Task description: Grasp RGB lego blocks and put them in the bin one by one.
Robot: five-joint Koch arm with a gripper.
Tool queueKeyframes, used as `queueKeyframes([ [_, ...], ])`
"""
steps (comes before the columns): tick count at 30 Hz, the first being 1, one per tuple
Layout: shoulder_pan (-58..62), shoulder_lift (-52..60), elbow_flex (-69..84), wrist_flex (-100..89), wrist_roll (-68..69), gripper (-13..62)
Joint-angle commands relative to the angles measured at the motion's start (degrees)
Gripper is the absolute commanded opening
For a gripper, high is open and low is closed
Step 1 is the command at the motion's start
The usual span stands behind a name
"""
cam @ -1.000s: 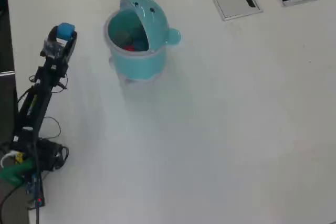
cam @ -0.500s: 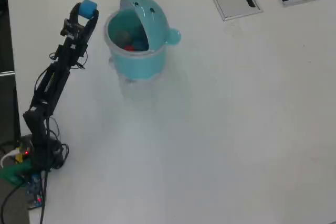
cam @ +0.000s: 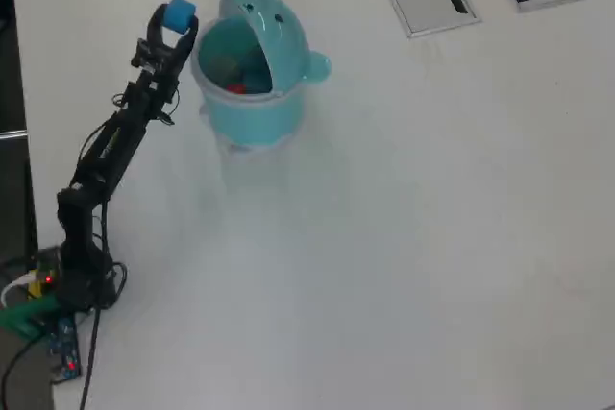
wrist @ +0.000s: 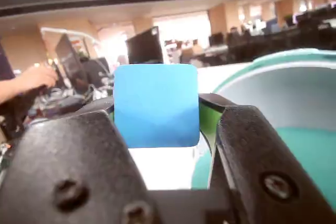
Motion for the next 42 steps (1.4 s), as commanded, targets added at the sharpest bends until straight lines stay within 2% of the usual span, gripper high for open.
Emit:
queueKeyframes([
  [1, 1.4, 1.1, -2.5, -6.3, -0.7, -0.7],
  [19, 6.8, 5.0, 9.4, -10.0, -17.0, 0.1],
  [23, 7.4, 5.0, 9.8, -10.1, -19.2, 3.8],
  [27, 8.3, 4.8, 10.5, -9.8, -22.4, 11.6],
  [36, 8.7, 4.3, 12.3, -10.5, -23.4, 16.4],
  [38, 8.7, 4.4, 13.3, -10.4, -23.4, 21.3],
  [42, 8.9, 4.7, 15.6, -10.5, -23.4, 24.0],
])
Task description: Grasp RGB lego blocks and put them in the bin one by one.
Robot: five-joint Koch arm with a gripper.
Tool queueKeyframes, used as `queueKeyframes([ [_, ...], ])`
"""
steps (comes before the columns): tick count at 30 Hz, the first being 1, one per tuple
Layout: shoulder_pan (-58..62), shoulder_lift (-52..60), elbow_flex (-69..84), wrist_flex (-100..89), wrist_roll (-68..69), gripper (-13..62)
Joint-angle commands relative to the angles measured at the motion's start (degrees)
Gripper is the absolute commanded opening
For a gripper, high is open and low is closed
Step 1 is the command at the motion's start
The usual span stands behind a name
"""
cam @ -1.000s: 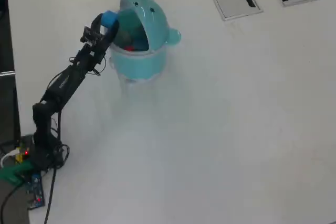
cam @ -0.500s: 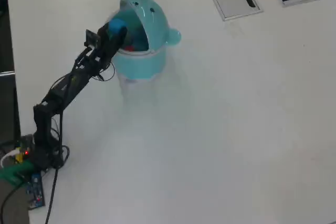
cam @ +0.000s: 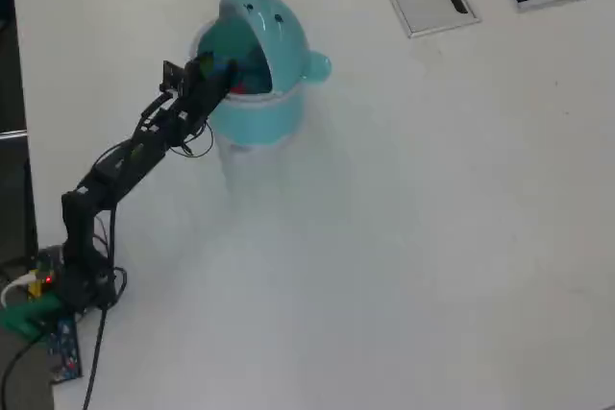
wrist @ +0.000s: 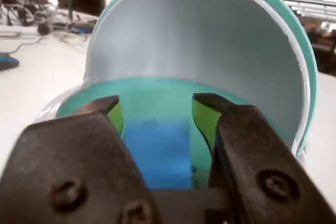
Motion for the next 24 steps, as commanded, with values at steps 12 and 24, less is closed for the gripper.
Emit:
queueKeyframes([
  [12, -0.7, 6.9, -0.8, -5.3, -0.4, 27.0],
  [24, -1.6, 18.5, 5.7, -0.3, 7.8, 31.8],
])
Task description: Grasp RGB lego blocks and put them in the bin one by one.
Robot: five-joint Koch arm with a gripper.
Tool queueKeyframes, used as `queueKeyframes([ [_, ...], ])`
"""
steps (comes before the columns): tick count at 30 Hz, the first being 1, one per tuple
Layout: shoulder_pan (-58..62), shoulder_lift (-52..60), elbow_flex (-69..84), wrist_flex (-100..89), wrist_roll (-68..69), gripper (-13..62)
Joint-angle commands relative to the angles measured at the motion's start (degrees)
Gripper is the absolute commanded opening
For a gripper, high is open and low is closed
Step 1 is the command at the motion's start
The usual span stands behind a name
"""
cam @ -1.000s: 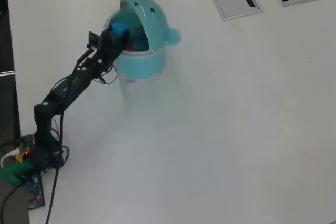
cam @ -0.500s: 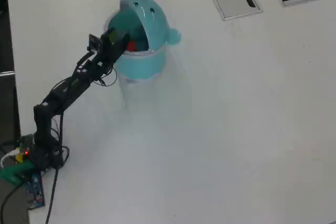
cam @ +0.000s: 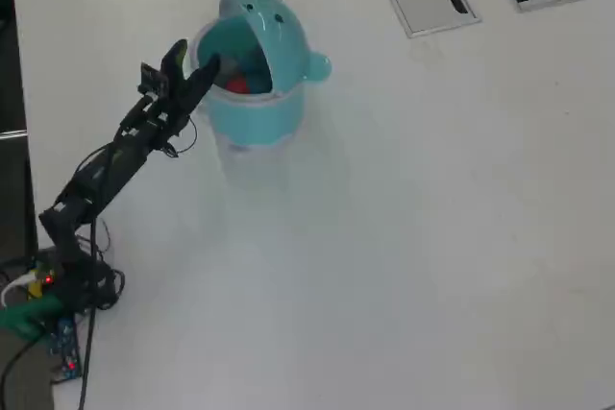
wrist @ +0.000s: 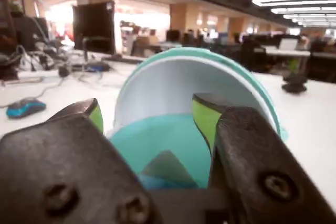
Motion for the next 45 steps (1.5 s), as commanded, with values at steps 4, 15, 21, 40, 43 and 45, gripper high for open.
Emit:
queueKeyframes([
  [4, -0.4, 10.4, 3.7, -0.4, 4.0, 32.5],
  [15, 2.5, 25.0, 16.2, -0.6, 8.3, 32.6],
  [21, 3.4, 30.7, 20.8, -0.9, 12.3, 32.5],
  [40, 7.6, 45.7, 32.3, -4.4, 22.4, 32.5],
  [43, 9.1, 47.2, 35.5, -6.6, 24.8, 32.5],
  [45, 10.3, 47.3, 37.5, -10.2, 25.8, 32.5],
])
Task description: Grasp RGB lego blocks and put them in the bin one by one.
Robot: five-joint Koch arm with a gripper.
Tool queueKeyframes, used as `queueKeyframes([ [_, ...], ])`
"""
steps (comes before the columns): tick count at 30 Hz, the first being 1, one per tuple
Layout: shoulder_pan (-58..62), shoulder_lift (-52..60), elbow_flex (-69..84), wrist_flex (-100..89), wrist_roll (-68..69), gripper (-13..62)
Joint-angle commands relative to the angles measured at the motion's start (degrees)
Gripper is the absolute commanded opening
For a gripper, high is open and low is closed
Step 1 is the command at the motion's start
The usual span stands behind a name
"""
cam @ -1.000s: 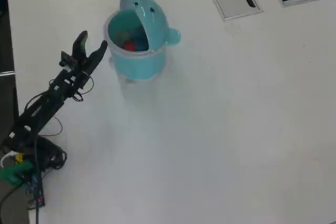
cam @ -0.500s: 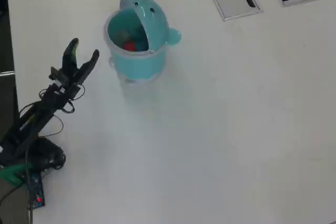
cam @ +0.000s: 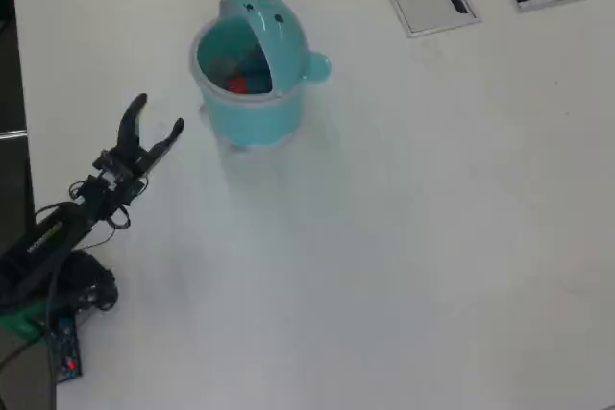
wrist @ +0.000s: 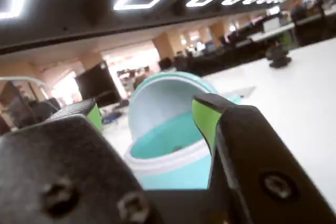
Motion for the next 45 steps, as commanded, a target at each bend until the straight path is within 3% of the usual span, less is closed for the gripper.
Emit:
queueKeyframes([
  [1, 1.8, 3.7, -1.6, -9.5, 1.7, 32.5],
  [45, 22.6, 4.0, 36.4, -45.1, 25.8, 32.5],
])
